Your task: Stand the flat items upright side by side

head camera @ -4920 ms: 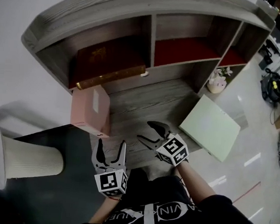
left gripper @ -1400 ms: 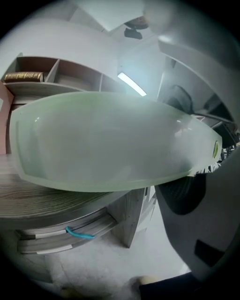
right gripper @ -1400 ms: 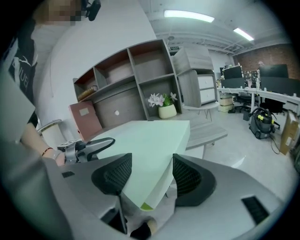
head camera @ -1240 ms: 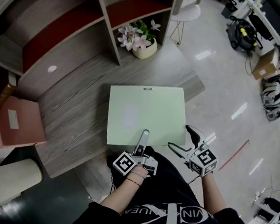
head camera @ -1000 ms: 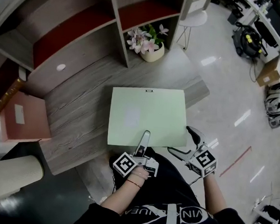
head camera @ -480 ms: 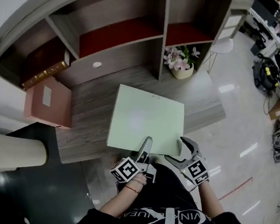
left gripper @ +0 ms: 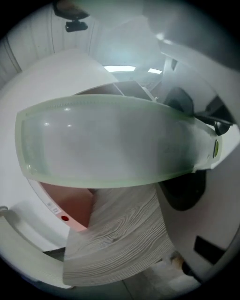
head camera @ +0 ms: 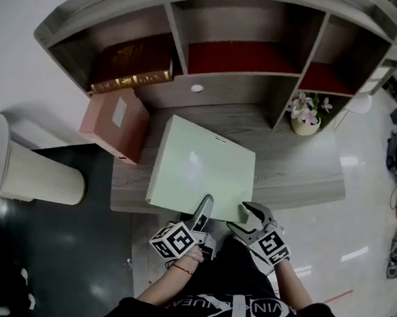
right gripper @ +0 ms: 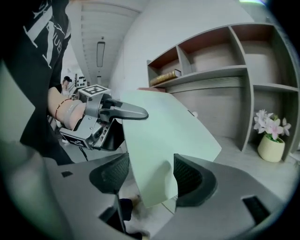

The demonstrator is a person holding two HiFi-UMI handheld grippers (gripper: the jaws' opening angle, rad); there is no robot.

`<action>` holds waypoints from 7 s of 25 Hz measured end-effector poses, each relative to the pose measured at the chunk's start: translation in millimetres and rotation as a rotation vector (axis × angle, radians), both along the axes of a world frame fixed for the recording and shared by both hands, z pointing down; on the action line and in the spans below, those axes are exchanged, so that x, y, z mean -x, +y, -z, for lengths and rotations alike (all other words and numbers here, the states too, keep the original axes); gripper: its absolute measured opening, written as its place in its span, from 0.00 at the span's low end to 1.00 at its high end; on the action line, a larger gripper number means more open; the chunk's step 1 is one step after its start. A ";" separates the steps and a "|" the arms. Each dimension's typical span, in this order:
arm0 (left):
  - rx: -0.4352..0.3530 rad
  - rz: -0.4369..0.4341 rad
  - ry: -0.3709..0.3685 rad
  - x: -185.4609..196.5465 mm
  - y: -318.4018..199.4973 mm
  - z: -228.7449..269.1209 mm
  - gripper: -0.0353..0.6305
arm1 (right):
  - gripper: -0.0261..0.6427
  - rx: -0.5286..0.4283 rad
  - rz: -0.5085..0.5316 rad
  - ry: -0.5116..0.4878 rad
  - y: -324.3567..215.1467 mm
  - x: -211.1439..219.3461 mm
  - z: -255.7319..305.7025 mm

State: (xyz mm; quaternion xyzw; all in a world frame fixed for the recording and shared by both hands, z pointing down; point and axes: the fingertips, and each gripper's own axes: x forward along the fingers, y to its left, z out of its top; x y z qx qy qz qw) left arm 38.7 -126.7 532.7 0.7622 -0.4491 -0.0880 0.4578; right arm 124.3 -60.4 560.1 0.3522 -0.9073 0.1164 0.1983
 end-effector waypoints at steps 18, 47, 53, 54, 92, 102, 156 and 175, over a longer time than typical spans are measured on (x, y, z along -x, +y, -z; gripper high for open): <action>-0.145 0.106 -0.454 132.3 -37.3 42.2 0.47 | 0.44 0.017 0.288 -0.016 -51.9 158.6 0.4; -0.195 0.130 -0.827 214.7 -107.7 35.3 0.51 | 0.46 0.093 0.407 0.007 -133.2 270.1 -24.6; -0.200 0.099 -0.875 218.5 -122.1 31.3 0.53 | 0.46 0.108 0.383 0.006 -150.8 279.6 -32.9; -0.206 0.091 -0.884 219.0 -124.9 30.7 0.53 | 0.46 0.109 0.383 0.004 -154.3 281.5 -34.2; -0.267 -0.046 -0.787 227.3 -145.5 30.3 0.55 | 0.71 0.068 0.329 -0.170 -196.3 299.2 -0.3; -0.266 -0.063 -0.796 231.4 -144.6 24.9 0.54 | 0.74 0.043 0.260 -0.107 -218.5 308.2 -11.8; -0.524 -0.025 -0.586 261.2 -99.9 90.4 0.06 | 0.05 -0.101 -0.105 -0.277 -172.8 183.4 97.5; -0.525 0.225 -0.652 256.0 -0.6 124.0 0.06 | 0.05 -0.181 -0.043 -0.337 -86.8 111.4 138.1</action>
